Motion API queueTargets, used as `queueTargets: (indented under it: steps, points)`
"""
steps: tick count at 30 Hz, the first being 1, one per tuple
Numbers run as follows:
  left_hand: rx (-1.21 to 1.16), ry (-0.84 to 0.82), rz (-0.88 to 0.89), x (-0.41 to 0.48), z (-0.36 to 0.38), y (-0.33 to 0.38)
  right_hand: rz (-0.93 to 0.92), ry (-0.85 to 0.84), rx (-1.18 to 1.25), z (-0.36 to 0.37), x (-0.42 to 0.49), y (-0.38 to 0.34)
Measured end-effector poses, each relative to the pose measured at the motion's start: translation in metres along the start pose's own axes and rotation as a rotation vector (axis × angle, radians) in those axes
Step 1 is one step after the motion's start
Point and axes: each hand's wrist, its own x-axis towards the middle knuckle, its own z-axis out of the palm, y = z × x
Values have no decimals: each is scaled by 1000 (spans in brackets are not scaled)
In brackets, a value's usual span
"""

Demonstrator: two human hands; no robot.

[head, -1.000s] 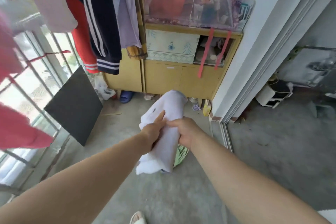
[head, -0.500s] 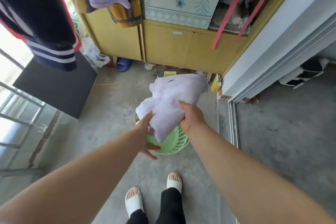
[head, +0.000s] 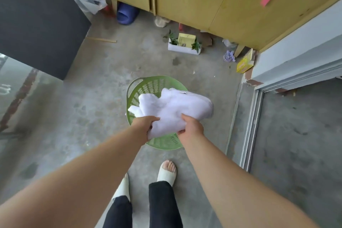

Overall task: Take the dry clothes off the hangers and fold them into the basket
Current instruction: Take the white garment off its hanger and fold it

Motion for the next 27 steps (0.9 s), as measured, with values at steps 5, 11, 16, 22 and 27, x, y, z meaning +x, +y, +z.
queueTargets:
  steps: [5, 11, 16, 22, 27]
  points:
    - [44, 69, -54, 83, 5, -18, 95, 53, -54, -8, 83, 28]
    - [-22, 18, 175, 149, 0, -29, 84, -35, 0, -10, 145, 52]
    - [208, 4, 148, 183, -10, -37, 158, 110, -249, -21, 185, 72]
    - [472, 87, 46, 182, -15, -43, 256, 266, -501, -29, 186, 81]
    - [443, 104, 100, 151, -19, -28, 221, 174, -437, -7, 149, 69]
